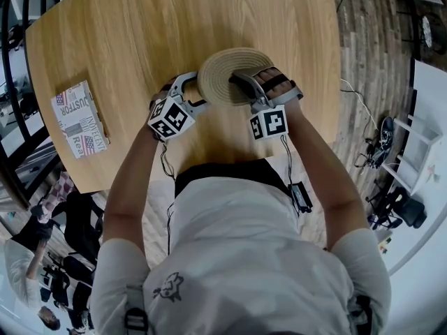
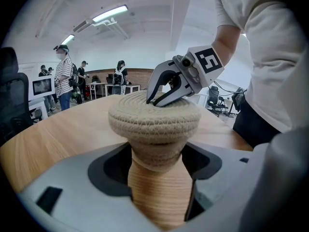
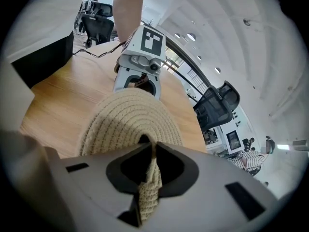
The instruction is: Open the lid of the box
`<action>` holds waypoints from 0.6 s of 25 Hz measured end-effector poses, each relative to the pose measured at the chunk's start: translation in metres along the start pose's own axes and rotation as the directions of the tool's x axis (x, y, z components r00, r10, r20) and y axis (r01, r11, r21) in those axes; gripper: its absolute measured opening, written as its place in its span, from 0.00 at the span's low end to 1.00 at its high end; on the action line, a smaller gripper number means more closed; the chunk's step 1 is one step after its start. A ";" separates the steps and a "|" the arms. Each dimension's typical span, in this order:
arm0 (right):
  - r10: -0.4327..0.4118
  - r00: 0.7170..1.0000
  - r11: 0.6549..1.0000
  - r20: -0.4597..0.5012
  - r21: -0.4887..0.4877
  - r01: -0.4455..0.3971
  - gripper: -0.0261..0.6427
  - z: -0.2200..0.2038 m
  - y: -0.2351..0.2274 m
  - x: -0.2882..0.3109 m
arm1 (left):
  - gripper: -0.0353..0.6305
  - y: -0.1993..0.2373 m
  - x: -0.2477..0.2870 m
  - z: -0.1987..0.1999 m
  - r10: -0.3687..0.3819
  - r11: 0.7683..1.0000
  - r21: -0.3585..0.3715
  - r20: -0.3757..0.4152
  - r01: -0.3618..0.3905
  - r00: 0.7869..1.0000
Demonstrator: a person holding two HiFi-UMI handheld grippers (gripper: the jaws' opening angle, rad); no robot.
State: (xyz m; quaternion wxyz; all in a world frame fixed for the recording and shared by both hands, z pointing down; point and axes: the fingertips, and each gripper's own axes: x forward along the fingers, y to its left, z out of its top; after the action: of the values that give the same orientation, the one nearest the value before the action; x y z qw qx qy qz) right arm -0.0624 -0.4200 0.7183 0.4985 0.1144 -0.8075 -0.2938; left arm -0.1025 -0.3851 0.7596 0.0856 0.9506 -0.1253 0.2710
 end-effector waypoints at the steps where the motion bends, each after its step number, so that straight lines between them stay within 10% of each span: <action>1: -0.008 1.000 1.000 0.002 0.001 0.008 0.09 0.000 -0.001 -0.001 | 0.55 0.000 0.000 0.000 0.001 1.000 0.001 0.000 -0.001 1.000; 15: -0.090 0.996 0.996 0.024 0.025 0.090 0.09 0.013 -0.028 -0.026 | 0.54 0.001 0.001 -0.003 0.002 1.000 -0.003 -0.017 -0.002 1.000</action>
State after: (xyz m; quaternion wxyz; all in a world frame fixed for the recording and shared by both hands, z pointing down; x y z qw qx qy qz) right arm -0.0642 -0.4261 0.6785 0.4730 0.1529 -0.8113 -0.3077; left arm -0.1041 -0.3858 0.7629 0.0877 0.9479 -0.1259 0.2790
